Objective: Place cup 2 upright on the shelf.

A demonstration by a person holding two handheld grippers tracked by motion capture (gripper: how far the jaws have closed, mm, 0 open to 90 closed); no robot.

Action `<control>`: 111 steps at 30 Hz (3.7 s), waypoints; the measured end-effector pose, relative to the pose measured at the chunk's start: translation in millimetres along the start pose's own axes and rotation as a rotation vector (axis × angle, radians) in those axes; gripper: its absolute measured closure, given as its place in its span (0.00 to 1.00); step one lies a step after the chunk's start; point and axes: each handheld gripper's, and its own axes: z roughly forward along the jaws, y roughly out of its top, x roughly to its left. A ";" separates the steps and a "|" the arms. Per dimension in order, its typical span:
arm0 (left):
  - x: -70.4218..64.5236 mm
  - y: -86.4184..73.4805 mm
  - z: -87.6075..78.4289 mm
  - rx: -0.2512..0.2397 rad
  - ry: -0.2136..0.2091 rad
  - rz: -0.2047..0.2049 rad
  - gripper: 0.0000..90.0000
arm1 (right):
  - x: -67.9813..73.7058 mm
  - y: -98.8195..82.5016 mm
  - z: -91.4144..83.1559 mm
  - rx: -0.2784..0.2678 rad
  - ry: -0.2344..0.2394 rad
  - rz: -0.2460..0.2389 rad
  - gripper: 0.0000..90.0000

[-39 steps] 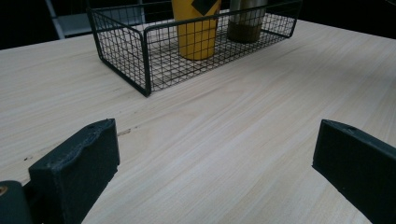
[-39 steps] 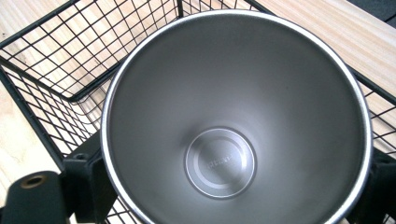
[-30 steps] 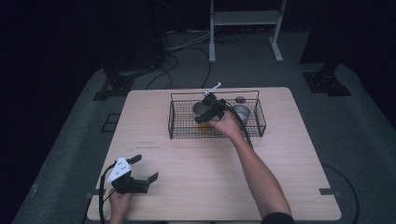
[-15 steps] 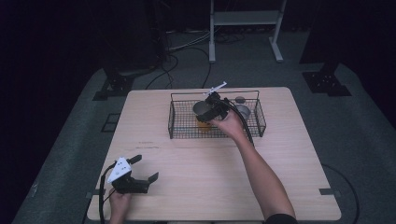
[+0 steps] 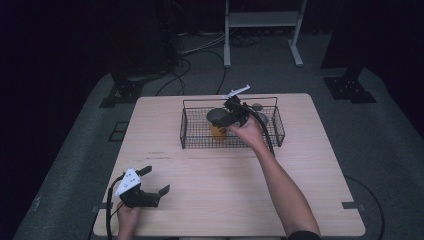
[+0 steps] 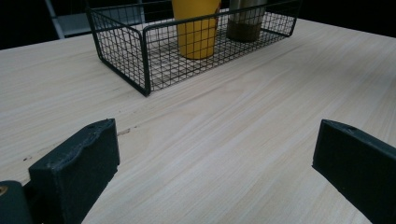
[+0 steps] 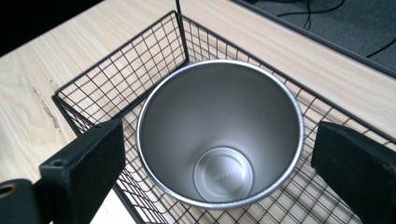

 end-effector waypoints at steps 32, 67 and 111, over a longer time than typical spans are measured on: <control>-1.0 -0.2 0.7 0.004 0.004 0.001 0.00 | -11.6 -47.3 -80.2 -0.072 0.026 0.007 0.04; -1.5 0.0 1.5 0.011 0.006 0.007 0.00 | -14.2 -110.4 -121.5 -0.079 0.013 0.031 0.05; -2.2 0.3 2.7 0.016 0.010 0.011 0.00 | -3.0 -170.2 -143.2 -0.084 -0.001 0.030 0.06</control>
